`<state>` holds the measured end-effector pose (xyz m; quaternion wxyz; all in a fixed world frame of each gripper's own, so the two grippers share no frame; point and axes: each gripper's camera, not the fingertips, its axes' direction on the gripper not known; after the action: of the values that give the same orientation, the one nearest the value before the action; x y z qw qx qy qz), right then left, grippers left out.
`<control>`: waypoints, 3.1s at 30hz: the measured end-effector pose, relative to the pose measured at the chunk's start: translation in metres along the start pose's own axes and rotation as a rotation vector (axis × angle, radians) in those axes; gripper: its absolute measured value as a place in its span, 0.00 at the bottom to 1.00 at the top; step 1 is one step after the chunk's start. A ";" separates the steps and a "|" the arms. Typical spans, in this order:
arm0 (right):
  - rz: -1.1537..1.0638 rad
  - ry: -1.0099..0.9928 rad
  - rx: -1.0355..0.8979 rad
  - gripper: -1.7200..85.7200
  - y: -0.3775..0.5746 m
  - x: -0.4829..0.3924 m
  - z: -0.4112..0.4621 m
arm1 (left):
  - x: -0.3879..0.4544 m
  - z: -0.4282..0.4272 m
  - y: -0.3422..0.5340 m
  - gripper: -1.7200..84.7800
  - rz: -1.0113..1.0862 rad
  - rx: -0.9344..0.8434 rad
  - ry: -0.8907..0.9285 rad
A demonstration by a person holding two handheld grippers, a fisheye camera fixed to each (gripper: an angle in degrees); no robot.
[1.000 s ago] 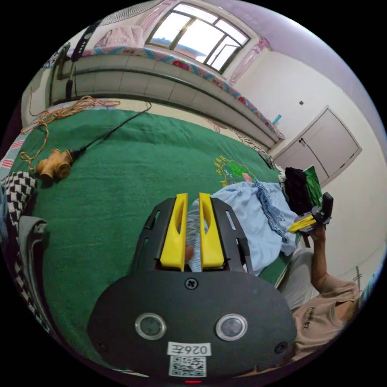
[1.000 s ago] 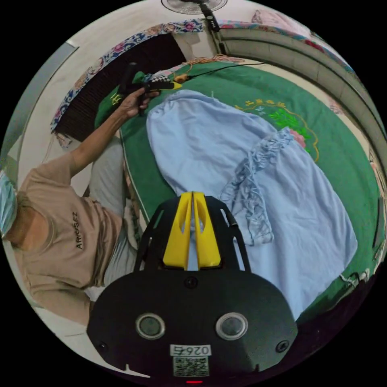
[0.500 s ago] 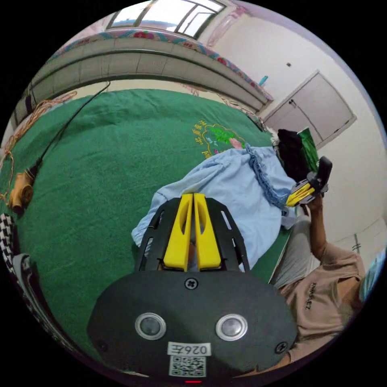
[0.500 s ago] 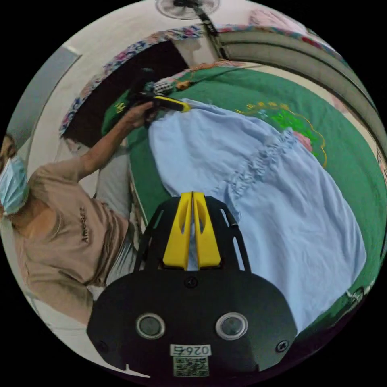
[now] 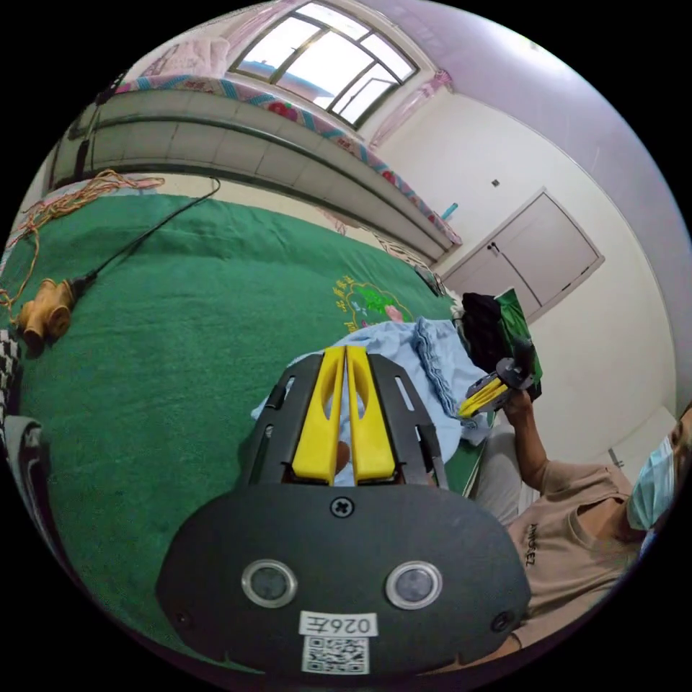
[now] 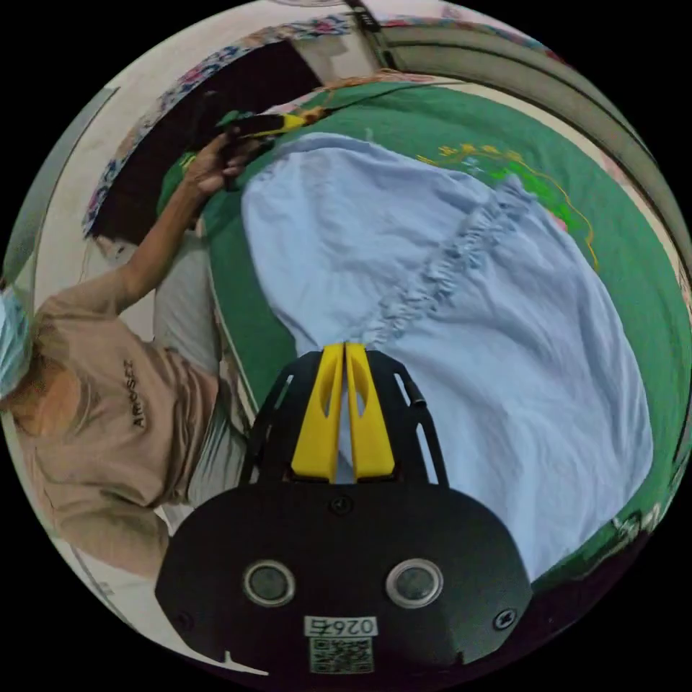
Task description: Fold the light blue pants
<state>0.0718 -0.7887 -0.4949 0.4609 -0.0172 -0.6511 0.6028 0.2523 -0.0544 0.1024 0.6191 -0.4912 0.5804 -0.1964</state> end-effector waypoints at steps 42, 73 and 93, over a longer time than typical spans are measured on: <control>1.038 0.223 0.610 0.21 0.345 0.107 -0.123 | 0.423 0.547 -0.130 0.27 0.420 -0.646 0.083; 0.255 0.142 0.764 0.00 0.195 -0.004 -0.041 | 0.241 0.240 -0.188 0.02 0.153 -0.266 0.409; 0.018 -0.237 0.463 0.04 -0.065 -0.039 0.210 | -0.085 -0.043 -0.011 0.04 -0.269 0.160 0.519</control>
<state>-0.0017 -0.9905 -0.4336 0.3678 0.1536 -0.5450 0.7376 0.1952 -0.0065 0.1625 0.4552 -0.4467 0.6316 -0.4408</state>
